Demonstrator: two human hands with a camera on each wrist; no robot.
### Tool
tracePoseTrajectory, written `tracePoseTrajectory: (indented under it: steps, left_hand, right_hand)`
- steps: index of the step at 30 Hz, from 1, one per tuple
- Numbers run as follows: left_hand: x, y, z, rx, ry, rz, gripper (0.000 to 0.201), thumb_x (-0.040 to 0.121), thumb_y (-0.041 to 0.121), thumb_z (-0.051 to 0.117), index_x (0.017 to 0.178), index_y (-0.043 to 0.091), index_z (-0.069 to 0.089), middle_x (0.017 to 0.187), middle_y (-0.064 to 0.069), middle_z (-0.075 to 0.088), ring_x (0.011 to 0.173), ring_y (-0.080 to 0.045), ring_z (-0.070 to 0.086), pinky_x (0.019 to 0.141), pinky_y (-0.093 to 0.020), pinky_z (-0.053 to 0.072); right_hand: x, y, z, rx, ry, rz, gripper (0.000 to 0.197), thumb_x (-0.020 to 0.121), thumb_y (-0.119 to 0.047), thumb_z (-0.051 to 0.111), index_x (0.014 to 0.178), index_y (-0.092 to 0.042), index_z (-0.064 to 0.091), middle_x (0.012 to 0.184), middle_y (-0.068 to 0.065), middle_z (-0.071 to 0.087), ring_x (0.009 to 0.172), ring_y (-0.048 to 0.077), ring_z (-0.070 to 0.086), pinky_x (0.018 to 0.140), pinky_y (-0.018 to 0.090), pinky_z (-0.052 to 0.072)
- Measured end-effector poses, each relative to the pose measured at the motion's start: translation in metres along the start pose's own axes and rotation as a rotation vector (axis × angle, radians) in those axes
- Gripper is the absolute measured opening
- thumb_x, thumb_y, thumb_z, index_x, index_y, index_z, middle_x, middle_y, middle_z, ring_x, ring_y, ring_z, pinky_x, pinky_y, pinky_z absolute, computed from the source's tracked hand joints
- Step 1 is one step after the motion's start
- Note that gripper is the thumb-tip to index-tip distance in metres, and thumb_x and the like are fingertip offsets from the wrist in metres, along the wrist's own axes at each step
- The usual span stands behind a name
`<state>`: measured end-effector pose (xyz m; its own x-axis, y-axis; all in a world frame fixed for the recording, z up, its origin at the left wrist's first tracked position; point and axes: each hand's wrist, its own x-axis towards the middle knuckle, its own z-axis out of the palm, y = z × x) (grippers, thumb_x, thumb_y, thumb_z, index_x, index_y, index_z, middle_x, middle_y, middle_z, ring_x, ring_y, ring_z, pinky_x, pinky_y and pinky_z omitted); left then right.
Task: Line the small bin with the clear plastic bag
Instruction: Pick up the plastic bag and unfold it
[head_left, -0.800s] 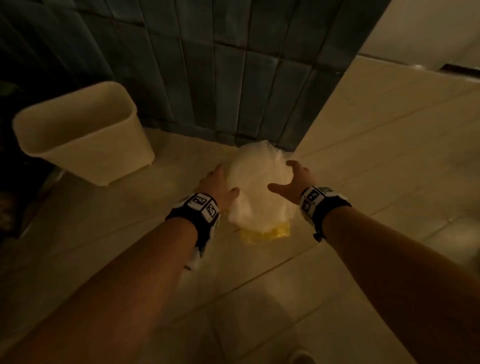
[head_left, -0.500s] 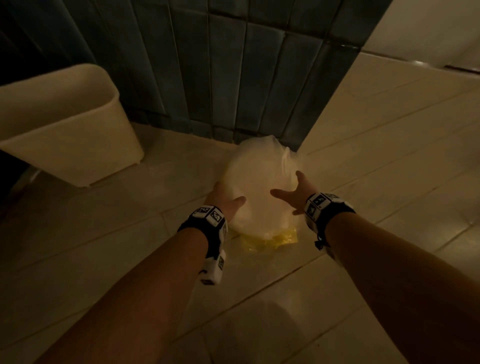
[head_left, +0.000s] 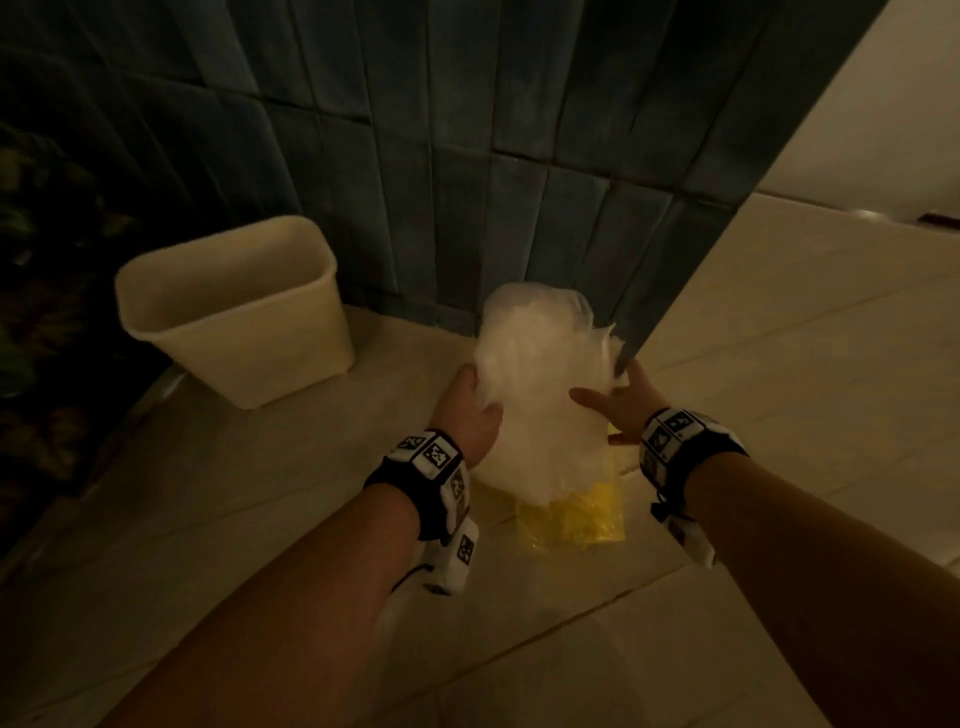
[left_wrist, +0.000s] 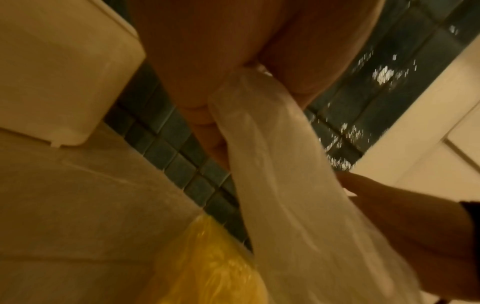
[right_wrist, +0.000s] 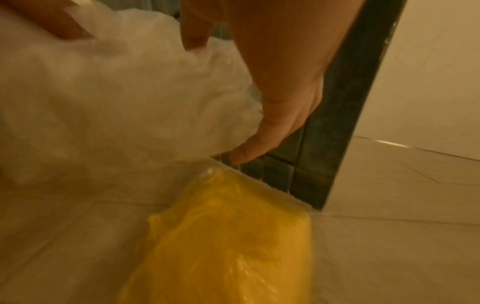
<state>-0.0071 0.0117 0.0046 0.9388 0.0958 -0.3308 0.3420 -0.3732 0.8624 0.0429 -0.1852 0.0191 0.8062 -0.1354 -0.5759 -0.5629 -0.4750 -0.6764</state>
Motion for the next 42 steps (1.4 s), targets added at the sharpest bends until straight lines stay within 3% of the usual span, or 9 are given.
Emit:
tracePoseTrajectory:
  steps: [4, 10, 13, 18, 23, 29, 33, 37, 42]
  left_hand:
    - [-0.023, 0.022, -0.052, -0.113, 0.040, 0.060, 0.049, 0.090, 0.021, 0.061, 0.135, 0.019, 0.041, 0.129, 0.000, 0.055, 0.116, -0.020, 0.054, 0.100, -0.036, 0.043]
    - [-0.062, 0.028, -0.124, -0.305, 0.073, 0.082, 0.066, 0.082, 0.025, 0.073, 0.139, 0.028, 0.040, 0.133, 0.000, 0.057, 0.120, -0.021, 0.056, 0.104, -0.045, 0.045]
    - [-0.070, 0.022, -0.148, -0.257, 0.157, 0.062, 0.078, 0.076, 0.032, 0.076, 0.141, 0.028, 0.034, 0.138, 0.001, 0.051, 0.124, -0.021, 0.052, 0.107, -0.046, 0.042]
    - [-0.078, 0.011, -0.170, -0.012, 0.374, 0.027, 0.099, 0.074, 0.039, 0.077, 0.147, 0.037, 0.011, 0.145, -0.001, 0.029, 0.126, -0.024, 0.044, 0.105, -0.044, 0.041]
    - [-0.084, 0.031, -0.164, -0.059, 0.211, 0.108, 0.061, 0.083, 0.047, 0.065, 0.137, 0.033, 0.040, 0.131, 0.008, 0.050, 0.114, -0.015, 0.051, 0.092, -0.031, 0.044]
    - [-0.076, 0.043, -0.164, -0.191, 0.203, 0.068, 0.052, 0.085, 0.051, 0.060, 0.130, 0.028, 0.050, 0.119, 0.006, 0.062, 0.101, -0.016, 0.063, 0.085, -0.042, 0.058]
    - [-0.069, 0.040, -0.170, -0.191, 0.193, 0.098, 0.035, 0.089, 0.037, 0.060, 0.121, 0.024, 0.058, 0.113, -0.002, 0.069, 0.098, -0.020, 0.068, 0.080, -0.045, 0.060]
    - [-0.073, 0.041, -0.172, -0.099, 0.200, 0.122, 0.034, 0.088, 0.038, 0.062, 0.118, 0.023, 0.059, 0.108, 0.000, 0.069, 0.096, -0.017, 0.068, 0.081, -0.039, 0.059]
    - [-0.073, 0.039, -0.183, -0.094, 0.212, 0.102, 0.033, 0.088, 0.038, 0.062, 0.116, 0.019, 0.062, 0.107, -0.001, 0.070, 0.097, -0.020, 0.067, 0.082, -0.039, 0.058]
  right_hand:
    - [-0.026, -0.035, 0.007, 0.014, -0.015, -0.085, 0.127, 0.041, -0.078, 0.071, 0.147, -0.032, 0.017, 0.149, 0.006, 0.039, 0.121, 0.033, 0.054, 0.094, 0.055, 0.050]
    - [-0.085, -0.079, 0.043, 0.273, -0.272, -0.045, 0.081, 0.062, -0.064, 0.072, 0.126, -0.020, 0.051, 0.120, 0.009, 0.062, 0.110, 0.035, 0.059, 0.100, 0.055, 0.044]
    - [-0.095, -0.096, 0.066, 0.313, -0.301, -0.114, 0.100, 0.039, -0.048, 0.089, 0.127, -0.016, 0.055, 0.119, 0.009, 0.065, 0.108, 0.036, 0.061, 0.096, 0.058, 0.046]
    - [-0.115, -0.121, 0.091, 0.095, -0.142, -0.360, 0.066, 0.081, -0.021, 0.071, 0.139, -0.013, 0.040, 0.133, 0.008, 0.054, 0.122, 0.031, 0.051, 0.100, 0.039, 0.043]
    - [-0.130, -0.131, 0.112, -0.185, -0.120, -0.576, 0.065, 0.081, -0.012, 0.067, 0.140, -0.015, 0.038, 0.129, 0.005, 0.055, 0.119, 0.020, 0.052, 0.095, 0.029, 0.041]
    - [-0.139, -0.133, 0.122, -0.086, -0.326, -0.628, 0.056, 0.080, -0.022, 0.073, 0.129, -0.020, 0.045, 0.115, -0.005, 0.055, 0.101, 0.009, 0.055, 0.069, 0.012, 0.045]
    - [-0.128, -0.134, 0.117, 0.008, -0.339, -0.526, 0.049, 0.083, -0.046, 0.063, 0.122, -0.018, 0.055, 0.117, 0.001, 0.061, 0.104, 0.019, 0.061, 0.090, 0.041, 0.054]
    - [-0.121, -0.134, 0.109, -0.112, -0.154, -0.564, 0.027, 0.087, -0.041, 0.061, 0.089, -0.015, 0.062, 0.087, 0.003, 0.065, 0.079, 0.017, 0.062, 0.078, 0.037, 0.055]
    - [-0.113, -0.135, 0.098, -0.191, -0.081, -0.547, 0.029, 0.087, -0.036, 0.062, 0.109, -0.016, 0.065, 0.103, 0.003, 0.069, 0.094, 0.022, 0.066, 0.088, 0.037, 0.055]
